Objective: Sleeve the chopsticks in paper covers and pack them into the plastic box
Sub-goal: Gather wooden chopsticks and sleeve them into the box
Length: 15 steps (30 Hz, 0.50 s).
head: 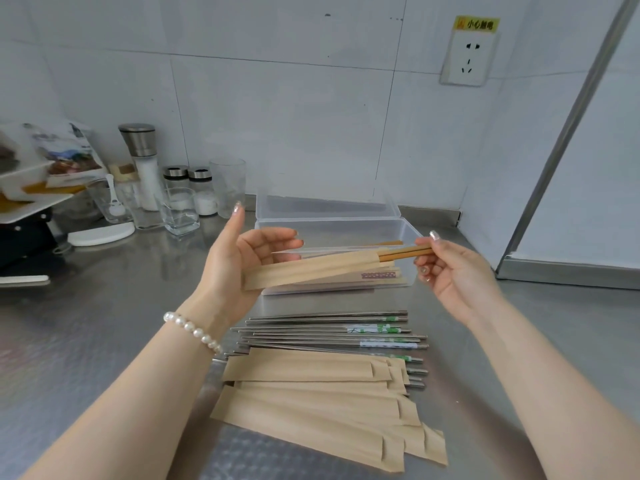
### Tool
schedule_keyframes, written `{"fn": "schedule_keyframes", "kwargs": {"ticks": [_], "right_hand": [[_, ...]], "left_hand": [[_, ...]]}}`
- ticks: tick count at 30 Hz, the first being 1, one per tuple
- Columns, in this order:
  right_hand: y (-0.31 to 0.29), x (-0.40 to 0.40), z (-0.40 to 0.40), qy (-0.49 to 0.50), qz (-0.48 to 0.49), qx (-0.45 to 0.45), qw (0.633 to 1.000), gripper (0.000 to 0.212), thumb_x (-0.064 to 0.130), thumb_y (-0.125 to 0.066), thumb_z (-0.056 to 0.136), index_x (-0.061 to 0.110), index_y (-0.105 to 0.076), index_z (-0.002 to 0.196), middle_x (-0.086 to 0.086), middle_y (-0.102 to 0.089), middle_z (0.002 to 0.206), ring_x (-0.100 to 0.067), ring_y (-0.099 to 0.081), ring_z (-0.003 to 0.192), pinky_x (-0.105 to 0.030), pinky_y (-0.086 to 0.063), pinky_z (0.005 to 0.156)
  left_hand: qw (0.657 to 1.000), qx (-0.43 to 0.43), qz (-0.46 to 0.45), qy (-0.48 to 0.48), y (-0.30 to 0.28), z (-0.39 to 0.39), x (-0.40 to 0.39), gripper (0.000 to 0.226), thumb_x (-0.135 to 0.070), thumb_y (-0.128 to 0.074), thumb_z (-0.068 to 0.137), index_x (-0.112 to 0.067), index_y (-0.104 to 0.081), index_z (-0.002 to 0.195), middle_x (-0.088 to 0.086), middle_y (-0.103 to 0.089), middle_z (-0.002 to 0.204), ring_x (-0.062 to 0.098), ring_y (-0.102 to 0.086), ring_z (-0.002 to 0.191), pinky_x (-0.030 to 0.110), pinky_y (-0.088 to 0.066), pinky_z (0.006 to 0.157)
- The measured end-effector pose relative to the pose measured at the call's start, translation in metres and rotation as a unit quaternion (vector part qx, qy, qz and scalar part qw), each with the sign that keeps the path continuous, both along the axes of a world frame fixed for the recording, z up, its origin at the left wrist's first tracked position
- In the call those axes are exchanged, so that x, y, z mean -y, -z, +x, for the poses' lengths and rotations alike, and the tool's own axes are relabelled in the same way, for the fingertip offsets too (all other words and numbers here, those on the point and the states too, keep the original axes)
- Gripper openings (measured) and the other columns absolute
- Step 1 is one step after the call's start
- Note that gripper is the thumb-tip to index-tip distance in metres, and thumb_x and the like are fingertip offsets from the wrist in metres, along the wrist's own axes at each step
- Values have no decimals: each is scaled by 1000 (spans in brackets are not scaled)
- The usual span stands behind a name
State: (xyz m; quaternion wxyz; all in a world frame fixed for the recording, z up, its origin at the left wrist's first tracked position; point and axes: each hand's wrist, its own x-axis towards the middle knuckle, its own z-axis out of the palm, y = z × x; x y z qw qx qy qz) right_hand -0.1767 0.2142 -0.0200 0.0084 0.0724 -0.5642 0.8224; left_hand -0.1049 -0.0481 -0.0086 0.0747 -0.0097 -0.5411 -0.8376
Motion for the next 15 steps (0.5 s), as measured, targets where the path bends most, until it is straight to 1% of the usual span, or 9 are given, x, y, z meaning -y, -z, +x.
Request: {"fn": "schedule_keyframes", "kwargs": {"ticks": [3,5,7,9,12,15], "right_hand": [[-10,-8,-6,60,-17,9,998,24,17,-44,96,8,-62,82,2,-58,48,-6,-50,46,-15,-38,43],[-18,-14,-12,107,-6,27,994,24,20,-45,96,12,-62,81,5,-58,46,-5,-48,47,-15,-36,44],[-24,-17,-21,145,45,43,987,23,22,-47,96,15,-63,80,7,-60,46,-4,-47,48,-14,-33,45],[-26,-16,-33,168,120,46,977,24,22,-47,95,17,-64,79,7,-61,45,-3,-44,45,-13,-29,42],[-29,-5,-46,165,209,47,963,25,21,-47,95,15,-65,78,8,-61,43,-2,-41,39,-10,-26,34],[-33,13,-50,151,248,35,956,27,19,-49,94,13,-63,72,8,-57,37,-1,-42,33,-8,-26,32]], "left_hand": [[997,-12,35,-71,-3,-1,7,61,-52,-27,92,-7,-66,81,7,-70,79,21,-62,74,32,-43,72],[991,-2,58,-124,-3,-1,11,56,-48,-29,93,-7,-65,82,6,-69,78,20,-61,71,31,-43,70],[985,8,68,-156,-2,-1,14,51,-46,-32,93,-8,-65,83,6,-68,82,19,-61,72,30,-43,70],[983,16,71,-168,-1,-1,13,49,-46,-33,93,-9,-65,82,6,-67,83,19,-61,72,30,-43,71],[982,17,77,-169,-2,-1,13,49,-45,-33,93,-10,-64,79,5,-65,79,18,-58,68,30,-42,70],[983,14,84,-165,-2,-1,14,50,-45,-33,93,-9,-65,77,5,-65,76,18,-57,65,29,-42,67]]}}
